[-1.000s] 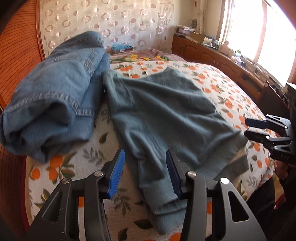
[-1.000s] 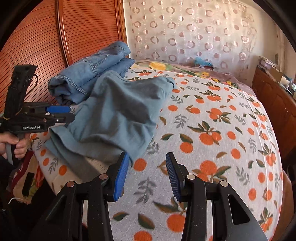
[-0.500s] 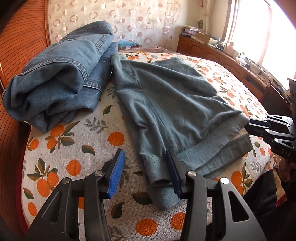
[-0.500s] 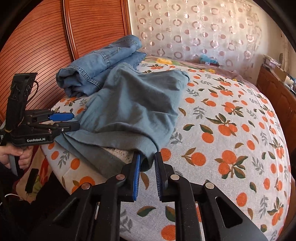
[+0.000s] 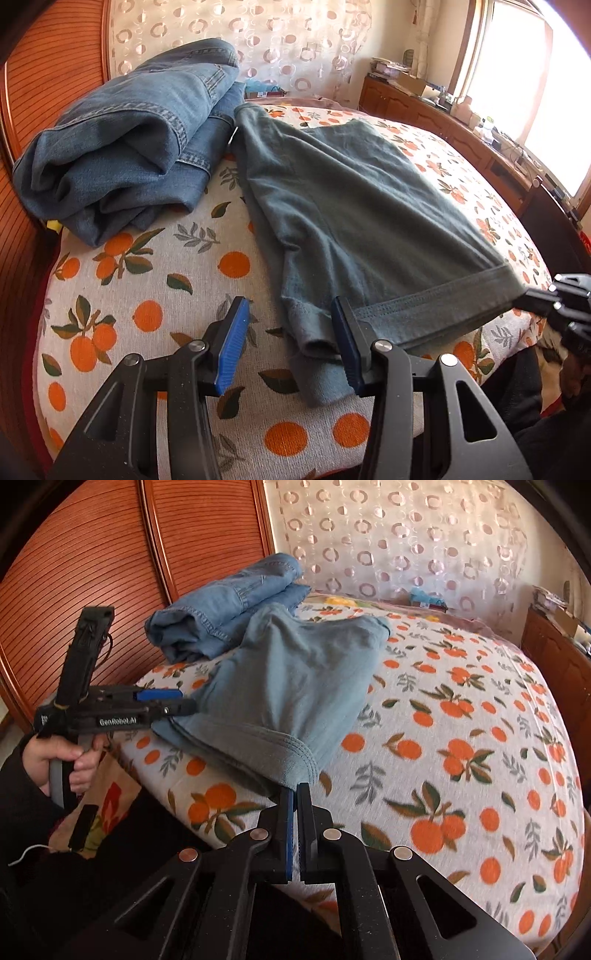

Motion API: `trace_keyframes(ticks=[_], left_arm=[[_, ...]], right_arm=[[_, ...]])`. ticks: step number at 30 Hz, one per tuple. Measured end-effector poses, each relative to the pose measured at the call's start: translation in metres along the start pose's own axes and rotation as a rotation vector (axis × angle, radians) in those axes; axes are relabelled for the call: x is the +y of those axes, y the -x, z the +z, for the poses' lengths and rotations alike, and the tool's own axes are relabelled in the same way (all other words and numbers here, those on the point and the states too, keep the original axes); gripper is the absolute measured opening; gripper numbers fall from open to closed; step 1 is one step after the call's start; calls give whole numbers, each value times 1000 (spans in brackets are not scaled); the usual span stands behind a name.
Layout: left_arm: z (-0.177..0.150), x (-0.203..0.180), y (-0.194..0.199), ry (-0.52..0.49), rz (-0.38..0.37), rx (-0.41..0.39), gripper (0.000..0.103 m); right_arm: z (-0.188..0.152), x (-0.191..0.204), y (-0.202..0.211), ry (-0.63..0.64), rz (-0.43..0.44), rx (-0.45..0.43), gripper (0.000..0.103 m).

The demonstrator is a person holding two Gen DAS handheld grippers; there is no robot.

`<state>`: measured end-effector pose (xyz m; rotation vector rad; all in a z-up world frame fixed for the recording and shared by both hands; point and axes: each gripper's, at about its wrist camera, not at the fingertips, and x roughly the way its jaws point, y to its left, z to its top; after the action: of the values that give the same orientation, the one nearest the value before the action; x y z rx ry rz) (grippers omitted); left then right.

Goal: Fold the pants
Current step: 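Release the pants with both grippers and smooth the folded pants flat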

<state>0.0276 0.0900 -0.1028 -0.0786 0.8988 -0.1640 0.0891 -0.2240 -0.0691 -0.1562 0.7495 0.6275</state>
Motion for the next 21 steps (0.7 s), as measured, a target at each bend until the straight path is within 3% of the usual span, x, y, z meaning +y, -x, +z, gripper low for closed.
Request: trace_keyframes(ticks=[7,14,19,21], left_arm=[[-8,1,7,-2,-10,-9,47],[-9,-4,17,-1,-62,-42,28],[-11,-6,20,-9,-59,-59,8],[-13,-6,29,-7,-74,-80,7]], right_arm=[[-1,-5,-4,-30,17,15,2],[-1,-10,10,-50,5,-23,6],[9,-15,18,-78,-18,-77,19],[14,-15,14,-88,-26,-83,28]])
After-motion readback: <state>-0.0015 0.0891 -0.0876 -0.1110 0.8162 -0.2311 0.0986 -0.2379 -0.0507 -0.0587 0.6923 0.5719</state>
